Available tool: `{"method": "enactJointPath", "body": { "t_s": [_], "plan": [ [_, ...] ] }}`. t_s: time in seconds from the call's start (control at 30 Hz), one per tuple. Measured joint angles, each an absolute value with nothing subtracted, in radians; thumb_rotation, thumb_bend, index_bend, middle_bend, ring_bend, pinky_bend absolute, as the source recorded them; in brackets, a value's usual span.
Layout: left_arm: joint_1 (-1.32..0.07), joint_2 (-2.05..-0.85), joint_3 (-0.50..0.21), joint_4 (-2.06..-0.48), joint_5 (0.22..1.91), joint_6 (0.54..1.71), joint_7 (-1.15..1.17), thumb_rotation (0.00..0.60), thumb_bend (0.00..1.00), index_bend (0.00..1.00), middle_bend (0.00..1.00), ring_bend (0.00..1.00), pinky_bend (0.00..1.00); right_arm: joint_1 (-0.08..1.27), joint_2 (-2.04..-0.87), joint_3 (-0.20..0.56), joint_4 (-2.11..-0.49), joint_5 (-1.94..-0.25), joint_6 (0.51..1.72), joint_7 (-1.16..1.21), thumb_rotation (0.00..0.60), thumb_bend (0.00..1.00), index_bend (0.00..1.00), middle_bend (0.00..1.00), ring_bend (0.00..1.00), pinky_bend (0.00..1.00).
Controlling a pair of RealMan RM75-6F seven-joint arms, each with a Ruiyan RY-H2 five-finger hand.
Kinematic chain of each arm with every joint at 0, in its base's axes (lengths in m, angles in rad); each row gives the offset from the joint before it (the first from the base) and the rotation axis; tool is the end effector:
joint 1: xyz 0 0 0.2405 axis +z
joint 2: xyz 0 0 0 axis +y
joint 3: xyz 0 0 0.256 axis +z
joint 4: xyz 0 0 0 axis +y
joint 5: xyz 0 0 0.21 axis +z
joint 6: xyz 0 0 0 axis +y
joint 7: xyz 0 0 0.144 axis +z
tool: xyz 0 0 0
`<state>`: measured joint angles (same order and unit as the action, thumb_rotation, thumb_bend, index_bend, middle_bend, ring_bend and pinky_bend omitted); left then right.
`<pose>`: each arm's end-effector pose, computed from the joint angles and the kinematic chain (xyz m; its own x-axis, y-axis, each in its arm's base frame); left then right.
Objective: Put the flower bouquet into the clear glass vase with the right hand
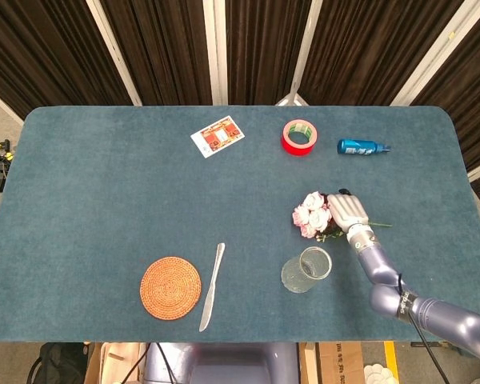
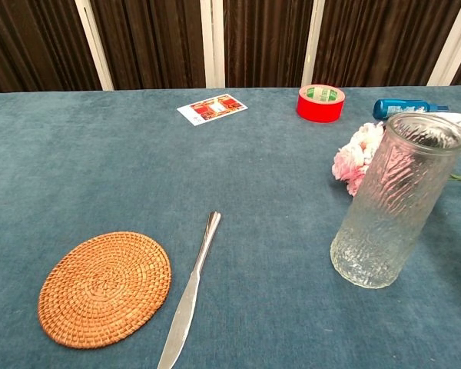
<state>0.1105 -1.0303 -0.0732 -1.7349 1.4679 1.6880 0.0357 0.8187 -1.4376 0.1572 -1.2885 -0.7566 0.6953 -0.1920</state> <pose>-0.3139 0.1221 0.2074 0.4213 -0.1388 0.8962 0.8986 0.1975 -0.3918 -0.2237 -0.3970 0.0216 0.3121 -0.4500 0.8367 -0.9437 -0.0455 0.3276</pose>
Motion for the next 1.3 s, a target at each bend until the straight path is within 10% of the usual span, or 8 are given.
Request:
{"method": "enactJointPath", "body": {
  "t_s": [0.57,1.3],
  "plan": [
    [0.112,-1.021,-0.071,-1.733,1.466,1.686,0.013,0.6,0.22,0.12,0.0,0.0,0.05,0.772,-1.346,0.252,-1.373,-0.84,0.664,0.034,0.6,0.52,0.53,0.49,0.54,0.19],
    [0.124,-1.02,-0.072,-1.72,1.485,1.721,-0.03,0.6,0.22,0.12,0.0,0.0,0.05,0.431,-0.832,0.709,-1.826,-1.169,0.72,1.124,0.6,0.52,0.57,0.49,0.51,0.18]
  ]
}}
